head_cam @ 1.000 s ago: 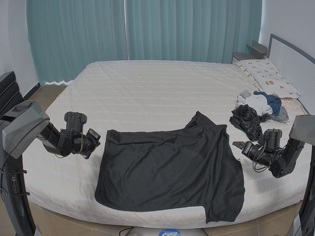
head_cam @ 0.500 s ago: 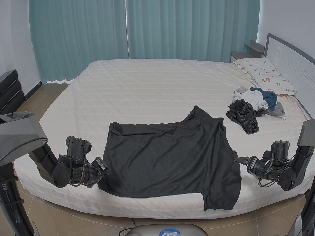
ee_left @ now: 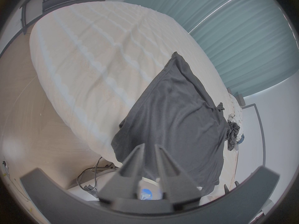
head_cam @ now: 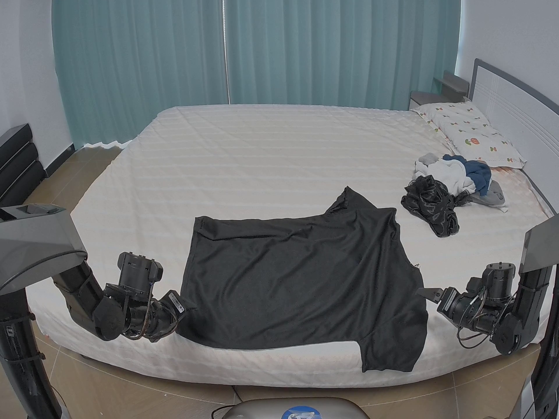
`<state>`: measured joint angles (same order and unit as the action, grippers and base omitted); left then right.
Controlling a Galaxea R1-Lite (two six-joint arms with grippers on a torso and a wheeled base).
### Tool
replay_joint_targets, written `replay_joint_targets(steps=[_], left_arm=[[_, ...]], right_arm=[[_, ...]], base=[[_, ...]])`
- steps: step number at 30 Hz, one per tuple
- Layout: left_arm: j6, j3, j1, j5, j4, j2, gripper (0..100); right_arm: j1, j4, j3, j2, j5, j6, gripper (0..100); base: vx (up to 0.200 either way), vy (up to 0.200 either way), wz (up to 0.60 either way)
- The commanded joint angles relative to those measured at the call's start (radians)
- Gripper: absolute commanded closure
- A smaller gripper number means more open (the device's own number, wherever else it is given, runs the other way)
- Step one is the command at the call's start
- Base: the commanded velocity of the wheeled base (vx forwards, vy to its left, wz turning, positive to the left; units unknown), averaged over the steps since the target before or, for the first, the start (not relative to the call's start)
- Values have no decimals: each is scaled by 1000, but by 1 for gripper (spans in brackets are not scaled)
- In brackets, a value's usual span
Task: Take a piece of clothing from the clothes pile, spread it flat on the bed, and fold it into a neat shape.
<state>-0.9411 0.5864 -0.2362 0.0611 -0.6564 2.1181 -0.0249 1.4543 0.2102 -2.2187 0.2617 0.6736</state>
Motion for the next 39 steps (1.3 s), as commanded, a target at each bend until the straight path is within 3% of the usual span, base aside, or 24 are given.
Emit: replay_joint_targets(steps=[1, 10, 16, 23, 24, 31, 39], left_arm=[[1, -8, 1, -1, 0, 10, 0], [2, -5, -2, -7, -3, 36, 0], [71, 3, -25, -102, -5, 91, 0], [81, 21, -34, -118, -6, 115, 0], [81, 27, -34, -122, -11, 117, 100], [73, 18, -25, -193, -8, 114, 100], [79, -28, -20, -202, 1, 65, 100]], right_arm=[[-3, 1, -15, -22, 1, 0, 0], [-1, 1, -15, -22, 2, 0, 0], [0, 1, -15, -21, 2, 1, 0], [0, 1, -14, -18, 2, 1, 0], [0, 1, -14, -18, 2, 1, 0], [6, -11, -17, -27, 4, 0, 0], [8, -14, -41, -84, 31, -35, 0]], base=[[0, 0, 0], [0, 0, 0], [0, 0, 0], [0, 0, 0], [0, 0, 0], [0, 0, 0], [0, 0, 0]])
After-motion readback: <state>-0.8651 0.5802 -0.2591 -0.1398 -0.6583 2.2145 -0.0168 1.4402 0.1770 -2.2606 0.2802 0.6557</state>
